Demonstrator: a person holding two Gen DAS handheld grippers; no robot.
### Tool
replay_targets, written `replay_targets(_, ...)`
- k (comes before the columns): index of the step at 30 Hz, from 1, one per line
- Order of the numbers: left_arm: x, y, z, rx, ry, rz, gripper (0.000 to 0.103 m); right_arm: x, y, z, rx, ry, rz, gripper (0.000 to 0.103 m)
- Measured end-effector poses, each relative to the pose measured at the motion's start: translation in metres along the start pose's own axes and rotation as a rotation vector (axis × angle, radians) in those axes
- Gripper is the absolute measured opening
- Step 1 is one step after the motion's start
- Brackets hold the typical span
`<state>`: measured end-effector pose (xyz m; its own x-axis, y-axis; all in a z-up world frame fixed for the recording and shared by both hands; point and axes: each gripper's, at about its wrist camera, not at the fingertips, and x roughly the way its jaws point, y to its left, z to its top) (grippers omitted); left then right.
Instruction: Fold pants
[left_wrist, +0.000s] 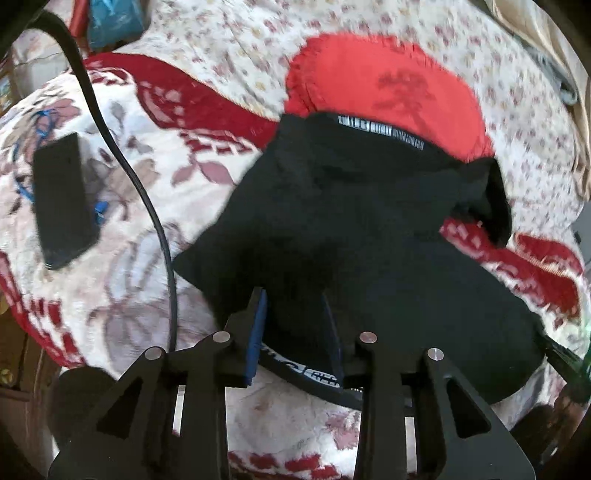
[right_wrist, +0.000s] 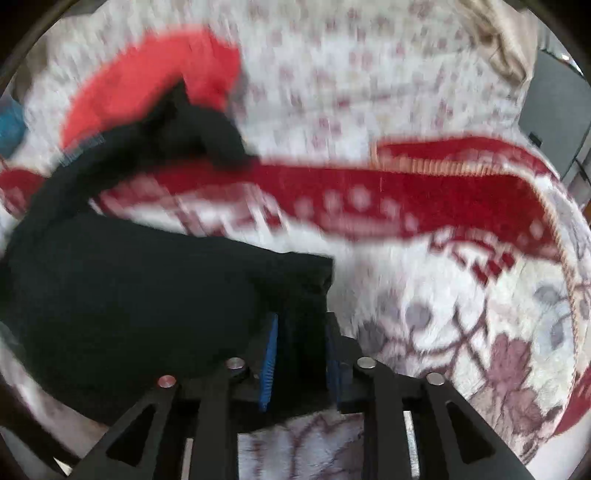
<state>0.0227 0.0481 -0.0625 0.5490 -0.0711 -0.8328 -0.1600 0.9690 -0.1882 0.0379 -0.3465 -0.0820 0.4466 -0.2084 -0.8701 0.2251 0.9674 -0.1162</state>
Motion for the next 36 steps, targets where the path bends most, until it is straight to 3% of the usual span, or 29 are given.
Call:
replay_targets(2,0.017,-0.005,-0.004,0.033,0.043,0.038,0.03,0.003,-0.005,0.0,0.031,0.013,0.033,0.029)
replay_targets(7,0.016,-0.005,0.003,0.048,0.058,0.018,0.031,-0.033,-0.009,0.026,0.073,-0.117,0.038,0.05)
replay_targets(9,0.01,-0.002,0.011,0.033,0.038,-0.003,0.039,-0.044,0.006,0.045,0.038,-0.169,0.114,0.052)
replay_targets(10,0.007,-0.002,0.018,0.028,0.024,-0.011,0.046,-0.049,0.02,0.057,-0.002,-0.195,0.173,0.052)
replay_targets(11,0.006,-0.002,0.021,0.028,0.016,-0.014,0.064,-0.051,0.035,0.066,-0.043,-0.209,0.215,0.052)
replay_targets(12,0.006,-0.001,0.026,0.026,0.004,-0.025,0.075,-0.053,0.054,0.076,-0.095,-0.225,0.253,0.052)
replay_targets(15,0.016,-0.004,0.038,0.03,-0.002,-0.021,0.075,-0.051,0.128,0.113,-0.289,-0.286,0.355,0.052)
replay_targets(19,0.043,0.012,0.055,0.013,0.031,0.075,0.075,-0.035,0.214,0.155,-0.473,-0.306,0.421,0.052)
replay_targets(23,0.06,0.031,0.065,-0.028,0.077,0.067,0.075,-0.009,0.273,0.189,-0.597,-0.33,0.38,0.054)
replay_targets(24,0.064,0.032,0.066,-0.025,0.088,0.06,0.075,-0.004,0.284,0.193,-0.622,-0.335,0.361,0.058)
replay_targets(26,0.069,0.031,0.066,-0.011,0.095,0.057,0.075,0.011,0.3,0.204,-0.668,-0.334,0.319,0.063)
replay_targets(32,0.076,0.032,0.071,-0.014,0.094,0.051,0.076,0.051,0.332,0.216,-0.802,-0.353,0.172,0.064)
replay_targets(33,0.076,0.032,0.072,-0.019,0.097,0.049,0.076,0.058,0.333,0.216,-0.822,-0.349,0.158,0.062)
replay_targets(36,0.07,0.032,0.071,-0.022,0.087,0.046,0.076,0.067,0.338,0.209,-0.885,-0.362,0.131,0.04)
